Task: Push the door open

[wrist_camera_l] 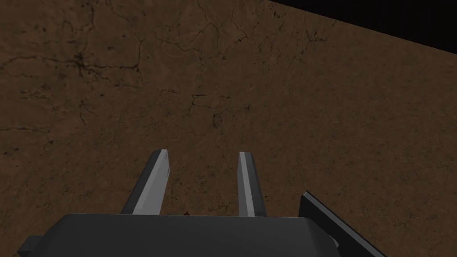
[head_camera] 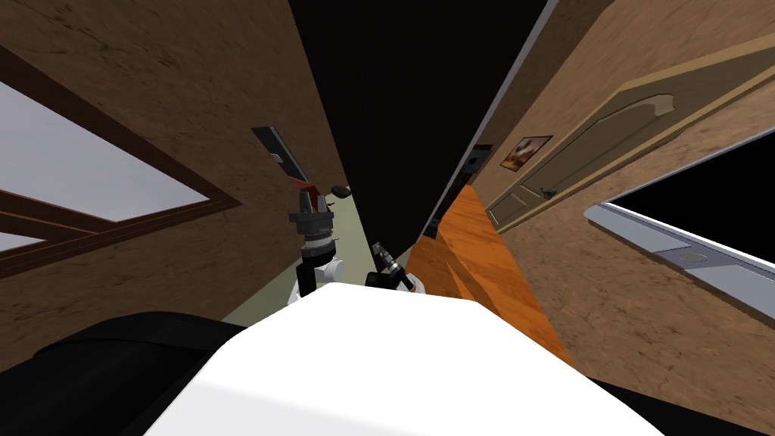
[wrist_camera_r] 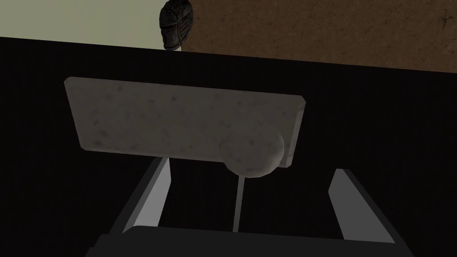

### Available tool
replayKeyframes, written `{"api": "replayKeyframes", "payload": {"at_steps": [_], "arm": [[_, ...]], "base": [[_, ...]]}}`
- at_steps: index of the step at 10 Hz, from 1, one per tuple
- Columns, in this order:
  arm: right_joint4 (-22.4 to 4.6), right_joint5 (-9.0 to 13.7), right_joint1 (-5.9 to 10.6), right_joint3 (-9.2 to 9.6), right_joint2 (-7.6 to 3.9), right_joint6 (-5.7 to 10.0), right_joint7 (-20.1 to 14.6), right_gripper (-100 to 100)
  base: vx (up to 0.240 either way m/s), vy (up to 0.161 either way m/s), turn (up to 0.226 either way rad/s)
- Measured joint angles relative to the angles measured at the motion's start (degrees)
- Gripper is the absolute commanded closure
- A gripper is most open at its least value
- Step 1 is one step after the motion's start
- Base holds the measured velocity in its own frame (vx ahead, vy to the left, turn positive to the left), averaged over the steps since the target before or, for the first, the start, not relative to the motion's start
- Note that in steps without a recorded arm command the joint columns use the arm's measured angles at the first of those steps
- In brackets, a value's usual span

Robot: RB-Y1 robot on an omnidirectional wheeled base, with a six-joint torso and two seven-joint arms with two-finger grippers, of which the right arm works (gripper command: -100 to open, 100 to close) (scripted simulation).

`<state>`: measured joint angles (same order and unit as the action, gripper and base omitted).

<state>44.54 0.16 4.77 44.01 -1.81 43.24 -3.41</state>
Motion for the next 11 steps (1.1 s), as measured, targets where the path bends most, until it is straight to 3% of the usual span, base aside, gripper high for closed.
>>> {"api": "replayKeyframes", "payload": {"at_steps": [5,6,8,9,11], "arm": [[-0.03,0.0,-0.02,0.01,-0.08,0.02,-0.03,100],[-0.03,0.0,-0.02,0.01,-0.08,0.02,-0.03,-100],[0.31,0.43,-0.24,-0.91,-0.93,-0.14,0.13,-100],[0.21,0.63,-0.38,-1.39,-0.57,-0.1,0.31,-100],[0.28,0.65,-0.32,-1.62,-0.98,-0.34,0.39,-100]], "base": [[-0.015,-0.015,0.001],[-0.127,-0.02,-0.157],[-0.206,-0.05,-0.095],[-0.101,-0.022,-0.012],[0.096,0.101,0.034]]}}
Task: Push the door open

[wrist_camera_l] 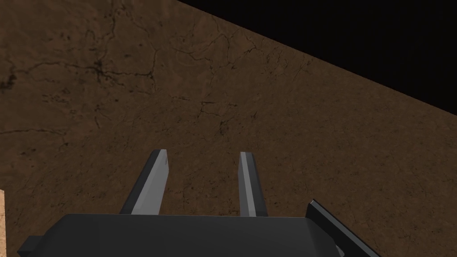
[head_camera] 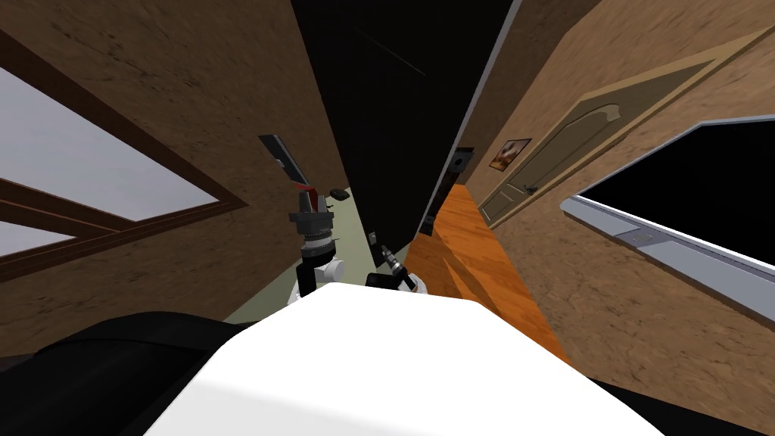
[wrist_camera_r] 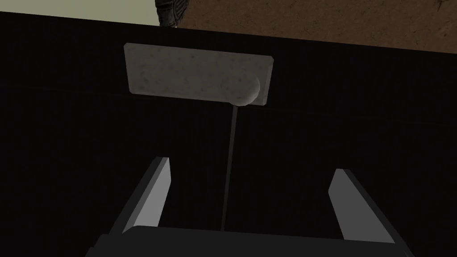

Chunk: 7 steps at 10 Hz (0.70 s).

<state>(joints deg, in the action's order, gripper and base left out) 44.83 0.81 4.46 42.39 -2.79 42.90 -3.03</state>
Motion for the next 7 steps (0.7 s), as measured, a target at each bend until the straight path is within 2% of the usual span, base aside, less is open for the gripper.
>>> {"api": "replayKeyframes", "payload": {"at_steps": [3,4,5,6,7], "arm": [[-0.6,0.03,0.54,-0.59,-0.07,-0.26,0.22,-100],[-0.54,0.03,0.68,-0.83,0.26,-0.55,0.29,-100],[-0.63,0.04,0.85,-1.06,0.89,-0.77,0.39,-100],[-0.58,0.02,0.86,-1.06,0.97,-0.7,0.42,100],[-0.56,0.03,0.87,-1.05,0.94,-0.63,0.41,100]], "base": [[0.175,0.162,0.027],[0.191,0.186,0.023],[0.083,0.082,-0.013],[-0.015,-0.013,-0.002],[-0.027,-0.031,0.021]]}}
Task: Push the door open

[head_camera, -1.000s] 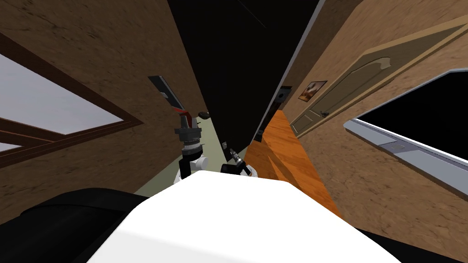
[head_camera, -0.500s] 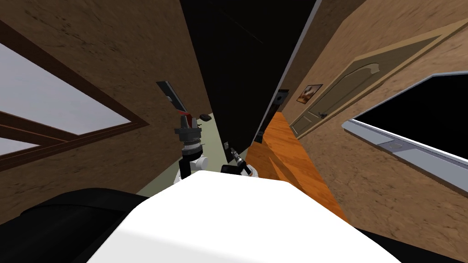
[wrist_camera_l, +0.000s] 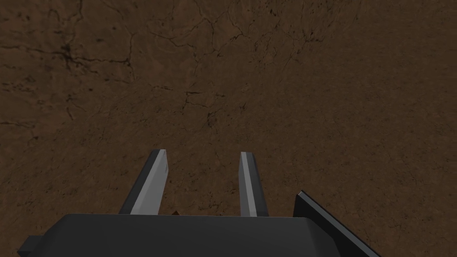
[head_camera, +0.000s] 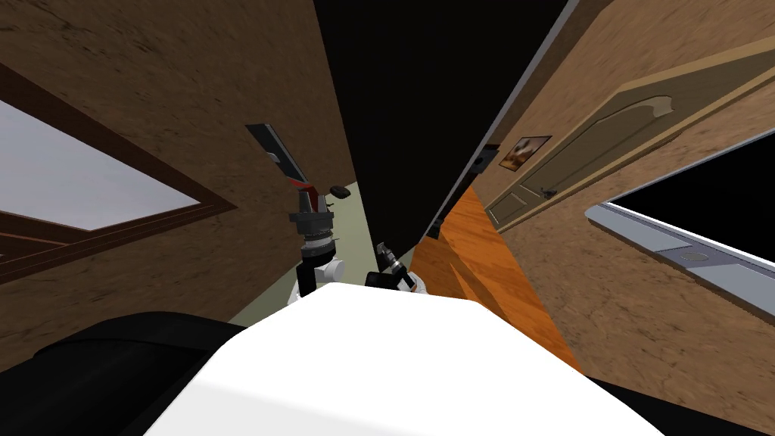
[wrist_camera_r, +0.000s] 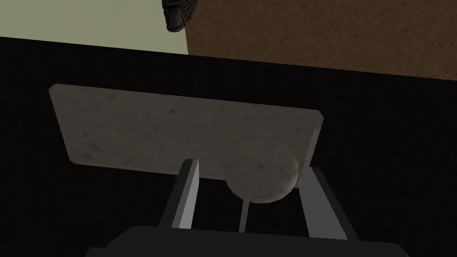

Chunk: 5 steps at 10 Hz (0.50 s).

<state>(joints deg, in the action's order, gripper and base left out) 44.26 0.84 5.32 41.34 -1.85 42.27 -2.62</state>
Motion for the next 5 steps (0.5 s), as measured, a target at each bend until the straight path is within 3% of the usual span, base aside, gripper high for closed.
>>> {"api": "replayKeyframes", "payload": {"at_steps": [4,5], "arm": [[-0.08,0.0,-0.03,0.0,-0.06,-0.17,-0.01,100],[-0.1,0.01,-0.06,-0.01,-0.09,-0.18,-0.02,100]], "base": [[-0.013,-0.013,-0.002],[0.03,0.065,-0.03]]}}
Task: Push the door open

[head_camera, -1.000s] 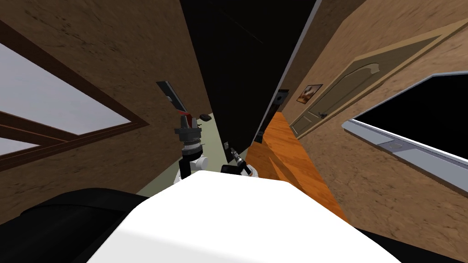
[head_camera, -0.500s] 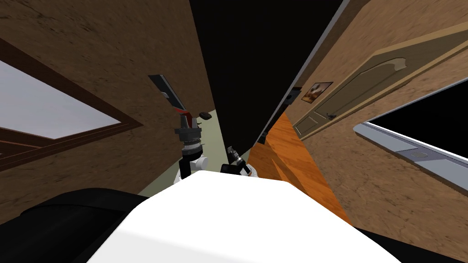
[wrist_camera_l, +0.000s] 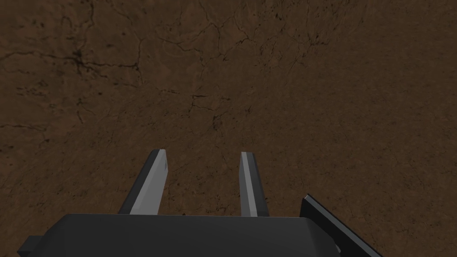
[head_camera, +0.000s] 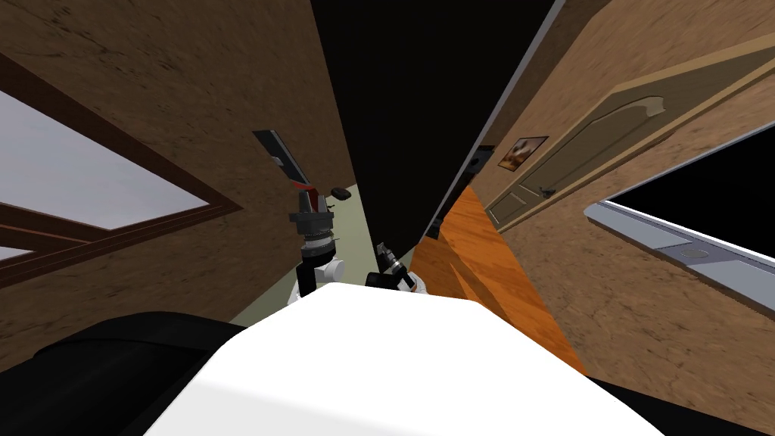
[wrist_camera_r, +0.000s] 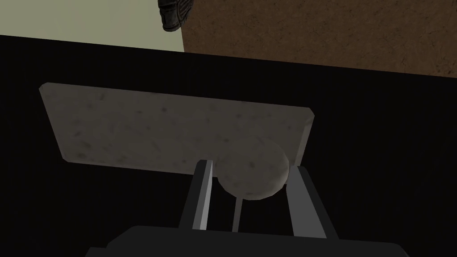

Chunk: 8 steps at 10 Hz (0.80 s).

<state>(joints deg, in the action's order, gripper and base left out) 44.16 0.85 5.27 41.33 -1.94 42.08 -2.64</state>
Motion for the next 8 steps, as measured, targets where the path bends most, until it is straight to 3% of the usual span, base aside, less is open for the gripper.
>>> {"api": "replayKeyframes", "payload": {"at_steps": [2,3,5,7,8], "arm": [[-0.3,0.24,-0.13,-0.7,-0.32,-0.17,0.21,100],[-1.47,0.44,0.33,-1.22,-0.22,0.53,0.34,100],[-1.32,0.76,0.37,-2.08,-0.95,1.04,0.26,100],[-2.22,1.17,0.54,-3.37,-0.72,1.56,0.88,100],[-1.14,1.43,0.33,-4.02,-1.5,0.96,0.81,100]], "base": [[0.08,0.15,-0.04],[0.088,0.153,-0.025],[0.11,0.183,-0.044],[0.149,0.171,-0.048],[0.138,0.184,-0.073]]}}
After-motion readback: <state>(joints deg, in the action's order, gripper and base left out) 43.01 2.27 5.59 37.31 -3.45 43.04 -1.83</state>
